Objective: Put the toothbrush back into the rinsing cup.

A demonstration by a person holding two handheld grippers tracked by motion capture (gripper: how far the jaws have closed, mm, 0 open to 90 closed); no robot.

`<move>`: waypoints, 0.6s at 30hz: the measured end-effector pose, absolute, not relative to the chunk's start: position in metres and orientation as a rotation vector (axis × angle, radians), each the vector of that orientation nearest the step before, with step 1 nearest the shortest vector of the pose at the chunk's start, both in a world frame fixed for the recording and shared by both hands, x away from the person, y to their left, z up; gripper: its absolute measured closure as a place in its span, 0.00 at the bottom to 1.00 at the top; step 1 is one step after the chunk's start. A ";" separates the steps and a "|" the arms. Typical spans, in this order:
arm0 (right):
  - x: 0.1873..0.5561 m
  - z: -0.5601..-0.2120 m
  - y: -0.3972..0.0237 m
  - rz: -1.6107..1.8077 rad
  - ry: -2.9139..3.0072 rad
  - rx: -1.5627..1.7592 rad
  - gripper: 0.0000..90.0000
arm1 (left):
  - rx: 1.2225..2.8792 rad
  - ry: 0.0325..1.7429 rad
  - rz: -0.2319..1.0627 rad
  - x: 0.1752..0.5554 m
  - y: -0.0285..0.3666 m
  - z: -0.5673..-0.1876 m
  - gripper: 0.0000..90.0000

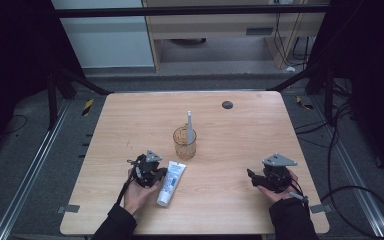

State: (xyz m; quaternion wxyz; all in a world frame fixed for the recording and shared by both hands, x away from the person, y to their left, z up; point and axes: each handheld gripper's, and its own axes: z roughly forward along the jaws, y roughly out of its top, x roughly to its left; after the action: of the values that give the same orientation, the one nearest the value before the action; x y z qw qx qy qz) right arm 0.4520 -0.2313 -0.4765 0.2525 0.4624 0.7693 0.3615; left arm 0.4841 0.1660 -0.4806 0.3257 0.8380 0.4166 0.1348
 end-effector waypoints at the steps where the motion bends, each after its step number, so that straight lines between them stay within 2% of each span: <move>1: 0.452 -0.476 -0.231 0.985 2.090 1.262 0.34 | 2.203 1.082 0.352 0.484 0.165 -0.480 1.00; 10: 0.452 -0.476 -0.231 0.983 2.092 1.255 0.34 | 2.225 1.022 0.345 0.479 0.156 -0.477 1.00; 18: 0.452 -0.475 -0.233 0.986 2.086 1.255 0.34 | 2.209 0.991 0.348 0.472 0.163 -0.467 0.97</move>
State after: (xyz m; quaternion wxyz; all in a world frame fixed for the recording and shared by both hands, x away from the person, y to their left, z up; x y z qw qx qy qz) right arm 0.4515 -0.2331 -0.4755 0.2547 0.4620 0.7680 0.3630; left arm 0.4722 0.1633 -0.4669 0.3409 0.8490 0.3809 0.1336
